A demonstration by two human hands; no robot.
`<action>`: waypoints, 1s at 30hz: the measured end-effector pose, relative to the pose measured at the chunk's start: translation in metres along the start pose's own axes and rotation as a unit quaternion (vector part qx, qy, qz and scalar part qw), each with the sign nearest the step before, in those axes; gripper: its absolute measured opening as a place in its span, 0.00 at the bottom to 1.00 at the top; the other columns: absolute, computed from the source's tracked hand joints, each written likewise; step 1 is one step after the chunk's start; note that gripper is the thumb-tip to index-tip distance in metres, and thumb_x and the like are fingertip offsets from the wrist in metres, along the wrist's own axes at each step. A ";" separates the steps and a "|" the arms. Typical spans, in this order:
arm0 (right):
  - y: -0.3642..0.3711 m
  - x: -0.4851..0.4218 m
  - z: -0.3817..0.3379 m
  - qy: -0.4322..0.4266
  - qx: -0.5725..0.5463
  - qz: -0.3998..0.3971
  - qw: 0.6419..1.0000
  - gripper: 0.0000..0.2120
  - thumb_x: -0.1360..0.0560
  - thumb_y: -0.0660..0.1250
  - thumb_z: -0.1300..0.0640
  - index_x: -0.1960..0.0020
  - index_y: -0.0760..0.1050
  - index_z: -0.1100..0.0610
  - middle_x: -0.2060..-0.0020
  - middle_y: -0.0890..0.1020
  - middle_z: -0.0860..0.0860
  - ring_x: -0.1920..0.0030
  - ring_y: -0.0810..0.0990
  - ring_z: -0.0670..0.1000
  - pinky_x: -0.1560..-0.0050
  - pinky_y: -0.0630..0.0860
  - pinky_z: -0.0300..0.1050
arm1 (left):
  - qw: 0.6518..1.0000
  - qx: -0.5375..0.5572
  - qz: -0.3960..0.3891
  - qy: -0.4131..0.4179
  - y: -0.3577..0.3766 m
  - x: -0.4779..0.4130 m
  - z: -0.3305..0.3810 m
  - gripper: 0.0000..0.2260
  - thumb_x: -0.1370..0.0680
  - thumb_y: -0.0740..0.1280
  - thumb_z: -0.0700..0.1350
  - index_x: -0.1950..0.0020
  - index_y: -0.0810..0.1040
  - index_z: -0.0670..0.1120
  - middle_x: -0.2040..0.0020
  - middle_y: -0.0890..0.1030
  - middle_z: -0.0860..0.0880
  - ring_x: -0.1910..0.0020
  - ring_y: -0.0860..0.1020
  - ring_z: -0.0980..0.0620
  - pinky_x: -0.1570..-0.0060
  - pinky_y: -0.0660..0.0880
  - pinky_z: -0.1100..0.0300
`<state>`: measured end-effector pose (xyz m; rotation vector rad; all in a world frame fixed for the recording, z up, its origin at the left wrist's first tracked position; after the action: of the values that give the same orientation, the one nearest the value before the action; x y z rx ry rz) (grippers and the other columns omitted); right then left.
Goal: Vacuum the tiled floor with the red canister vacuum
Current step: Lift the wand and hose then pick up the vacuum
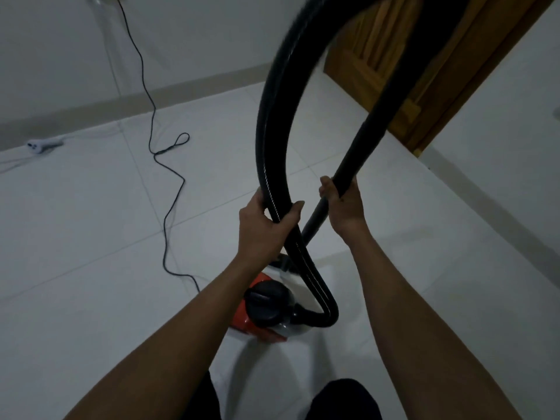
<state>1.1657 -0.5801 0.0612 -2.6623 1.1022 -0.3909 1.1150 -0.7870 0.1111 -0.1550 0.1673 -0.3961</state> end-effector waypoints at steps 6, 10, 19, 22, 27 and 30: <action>0.032 -0.064 0.072 -0.058 0.004 -0.012 0.998 0.18 0.19 0.64 0.44 0.37 0.68 0.54 0.55 0.82 0.52 0.55 0.82 0.50 0.55 0.75 0.41 | 0.998 -0.024 -0.008 0.050 0.053 -0.031 -0.104 0.14 0.27 0.74 0.58 0.50 0.77 0.50 0.59 0.80 0.57 0.56 0.80 0.57 0.45 0.79 0.46; 0.036 -0.084 0.085 -0.088 0.013 0.003 0.996 0.18 0.18 0.64 0.46 0.34 0.66 0.55 0.56 0.81 0.50 0.56 0.81 0.49 0.54 0.77 0.42 | 0.997 -0.006 -0.003 0.078 0.073 -0.049 -0.130 0.16 0.27 0.73 0.61 0.50 0.78 0.52 0.59 0.81 0.58 0.56 0.80 0.58 0.44 0.78 0.43; 0.039 -0.116 0.091 -0.073 0.018 -0.048 0.996 0.22 0.20 0.63 0.42 0.33 0.67 0.55 0.51 0.82 0.53 0.50 0.83 0.52 0.48 0.80 0.51 | 0.997 -0.029 -0.014 0.071 0.103 -0.087 -0.139 0.15 0.27 0.73 0.61 0.51 0.80 0.52 0.61 0.82 0.56 0.59 0.80 0.59 0.45 0.78 0.44; 0.052 -0.115 0.119 -0.022 0.014 -0.101 0.995 0.28 0.22 0.59 0.32 0.34 0.69 0.53 0.45 0.83 0.59 0.46 0.84 0.60 0.45 0.81 0.65 | 0.997 -0.035 -0.021 0.060 0.112 -0.107 -0.138 0.15 0.28 0.73 0.63 0.51 0.80 0.53 0.60 0.82 0.58 0.60 0.81 0.60 0.46 0.79 0.44; 0.056 -0.116 0.136 0.009 -0.028 -0.128 0.991 0.21 0.16 0.51 0.39 0.41 0.68 0.56 0.61 0.78 0.46 0.55 0.80 0.50 0.48 0.79 0.53 | 0.997 -0.064 -0.039 0.037 0.114 -0.141 -0.148 0.17 0.30 0.71 0.67 0.52 0.78 0.56 0.60 0.82 0.61 0.57 0.82 0.59 0.43 0.76 0.41; 0.059 -0.105 0.142 -0.004 -0.019 -0.131 0.991 0.19 0.22 0.61 0.41 0.39 0.65 0.51 0.54 0.79 0.46 0.51 0.79 0.47 0.47 0.78 0.52 | 0.994 -0.087 -0.057 0.035 0.111 -0.143 -0.146 0.18 0.29 0.69 0.69 0.48 0.78 0.57 0.57 0.83 0.61 0.53 0.82 0.58 0.40 0.73 0.41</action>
<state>1.1029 -0.5297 -0.1069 -2.8471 0.7652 -0.4088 0.9979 -0.6459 -0.0327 -0.3240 0.2623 -0.5010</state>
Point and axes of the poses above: each hand's wrist, its own x-axis away from the middle knuckle, its own y-axis out of the palm, z = x × y, the point moved 8 cm from there along -x, towards the middle knuckle
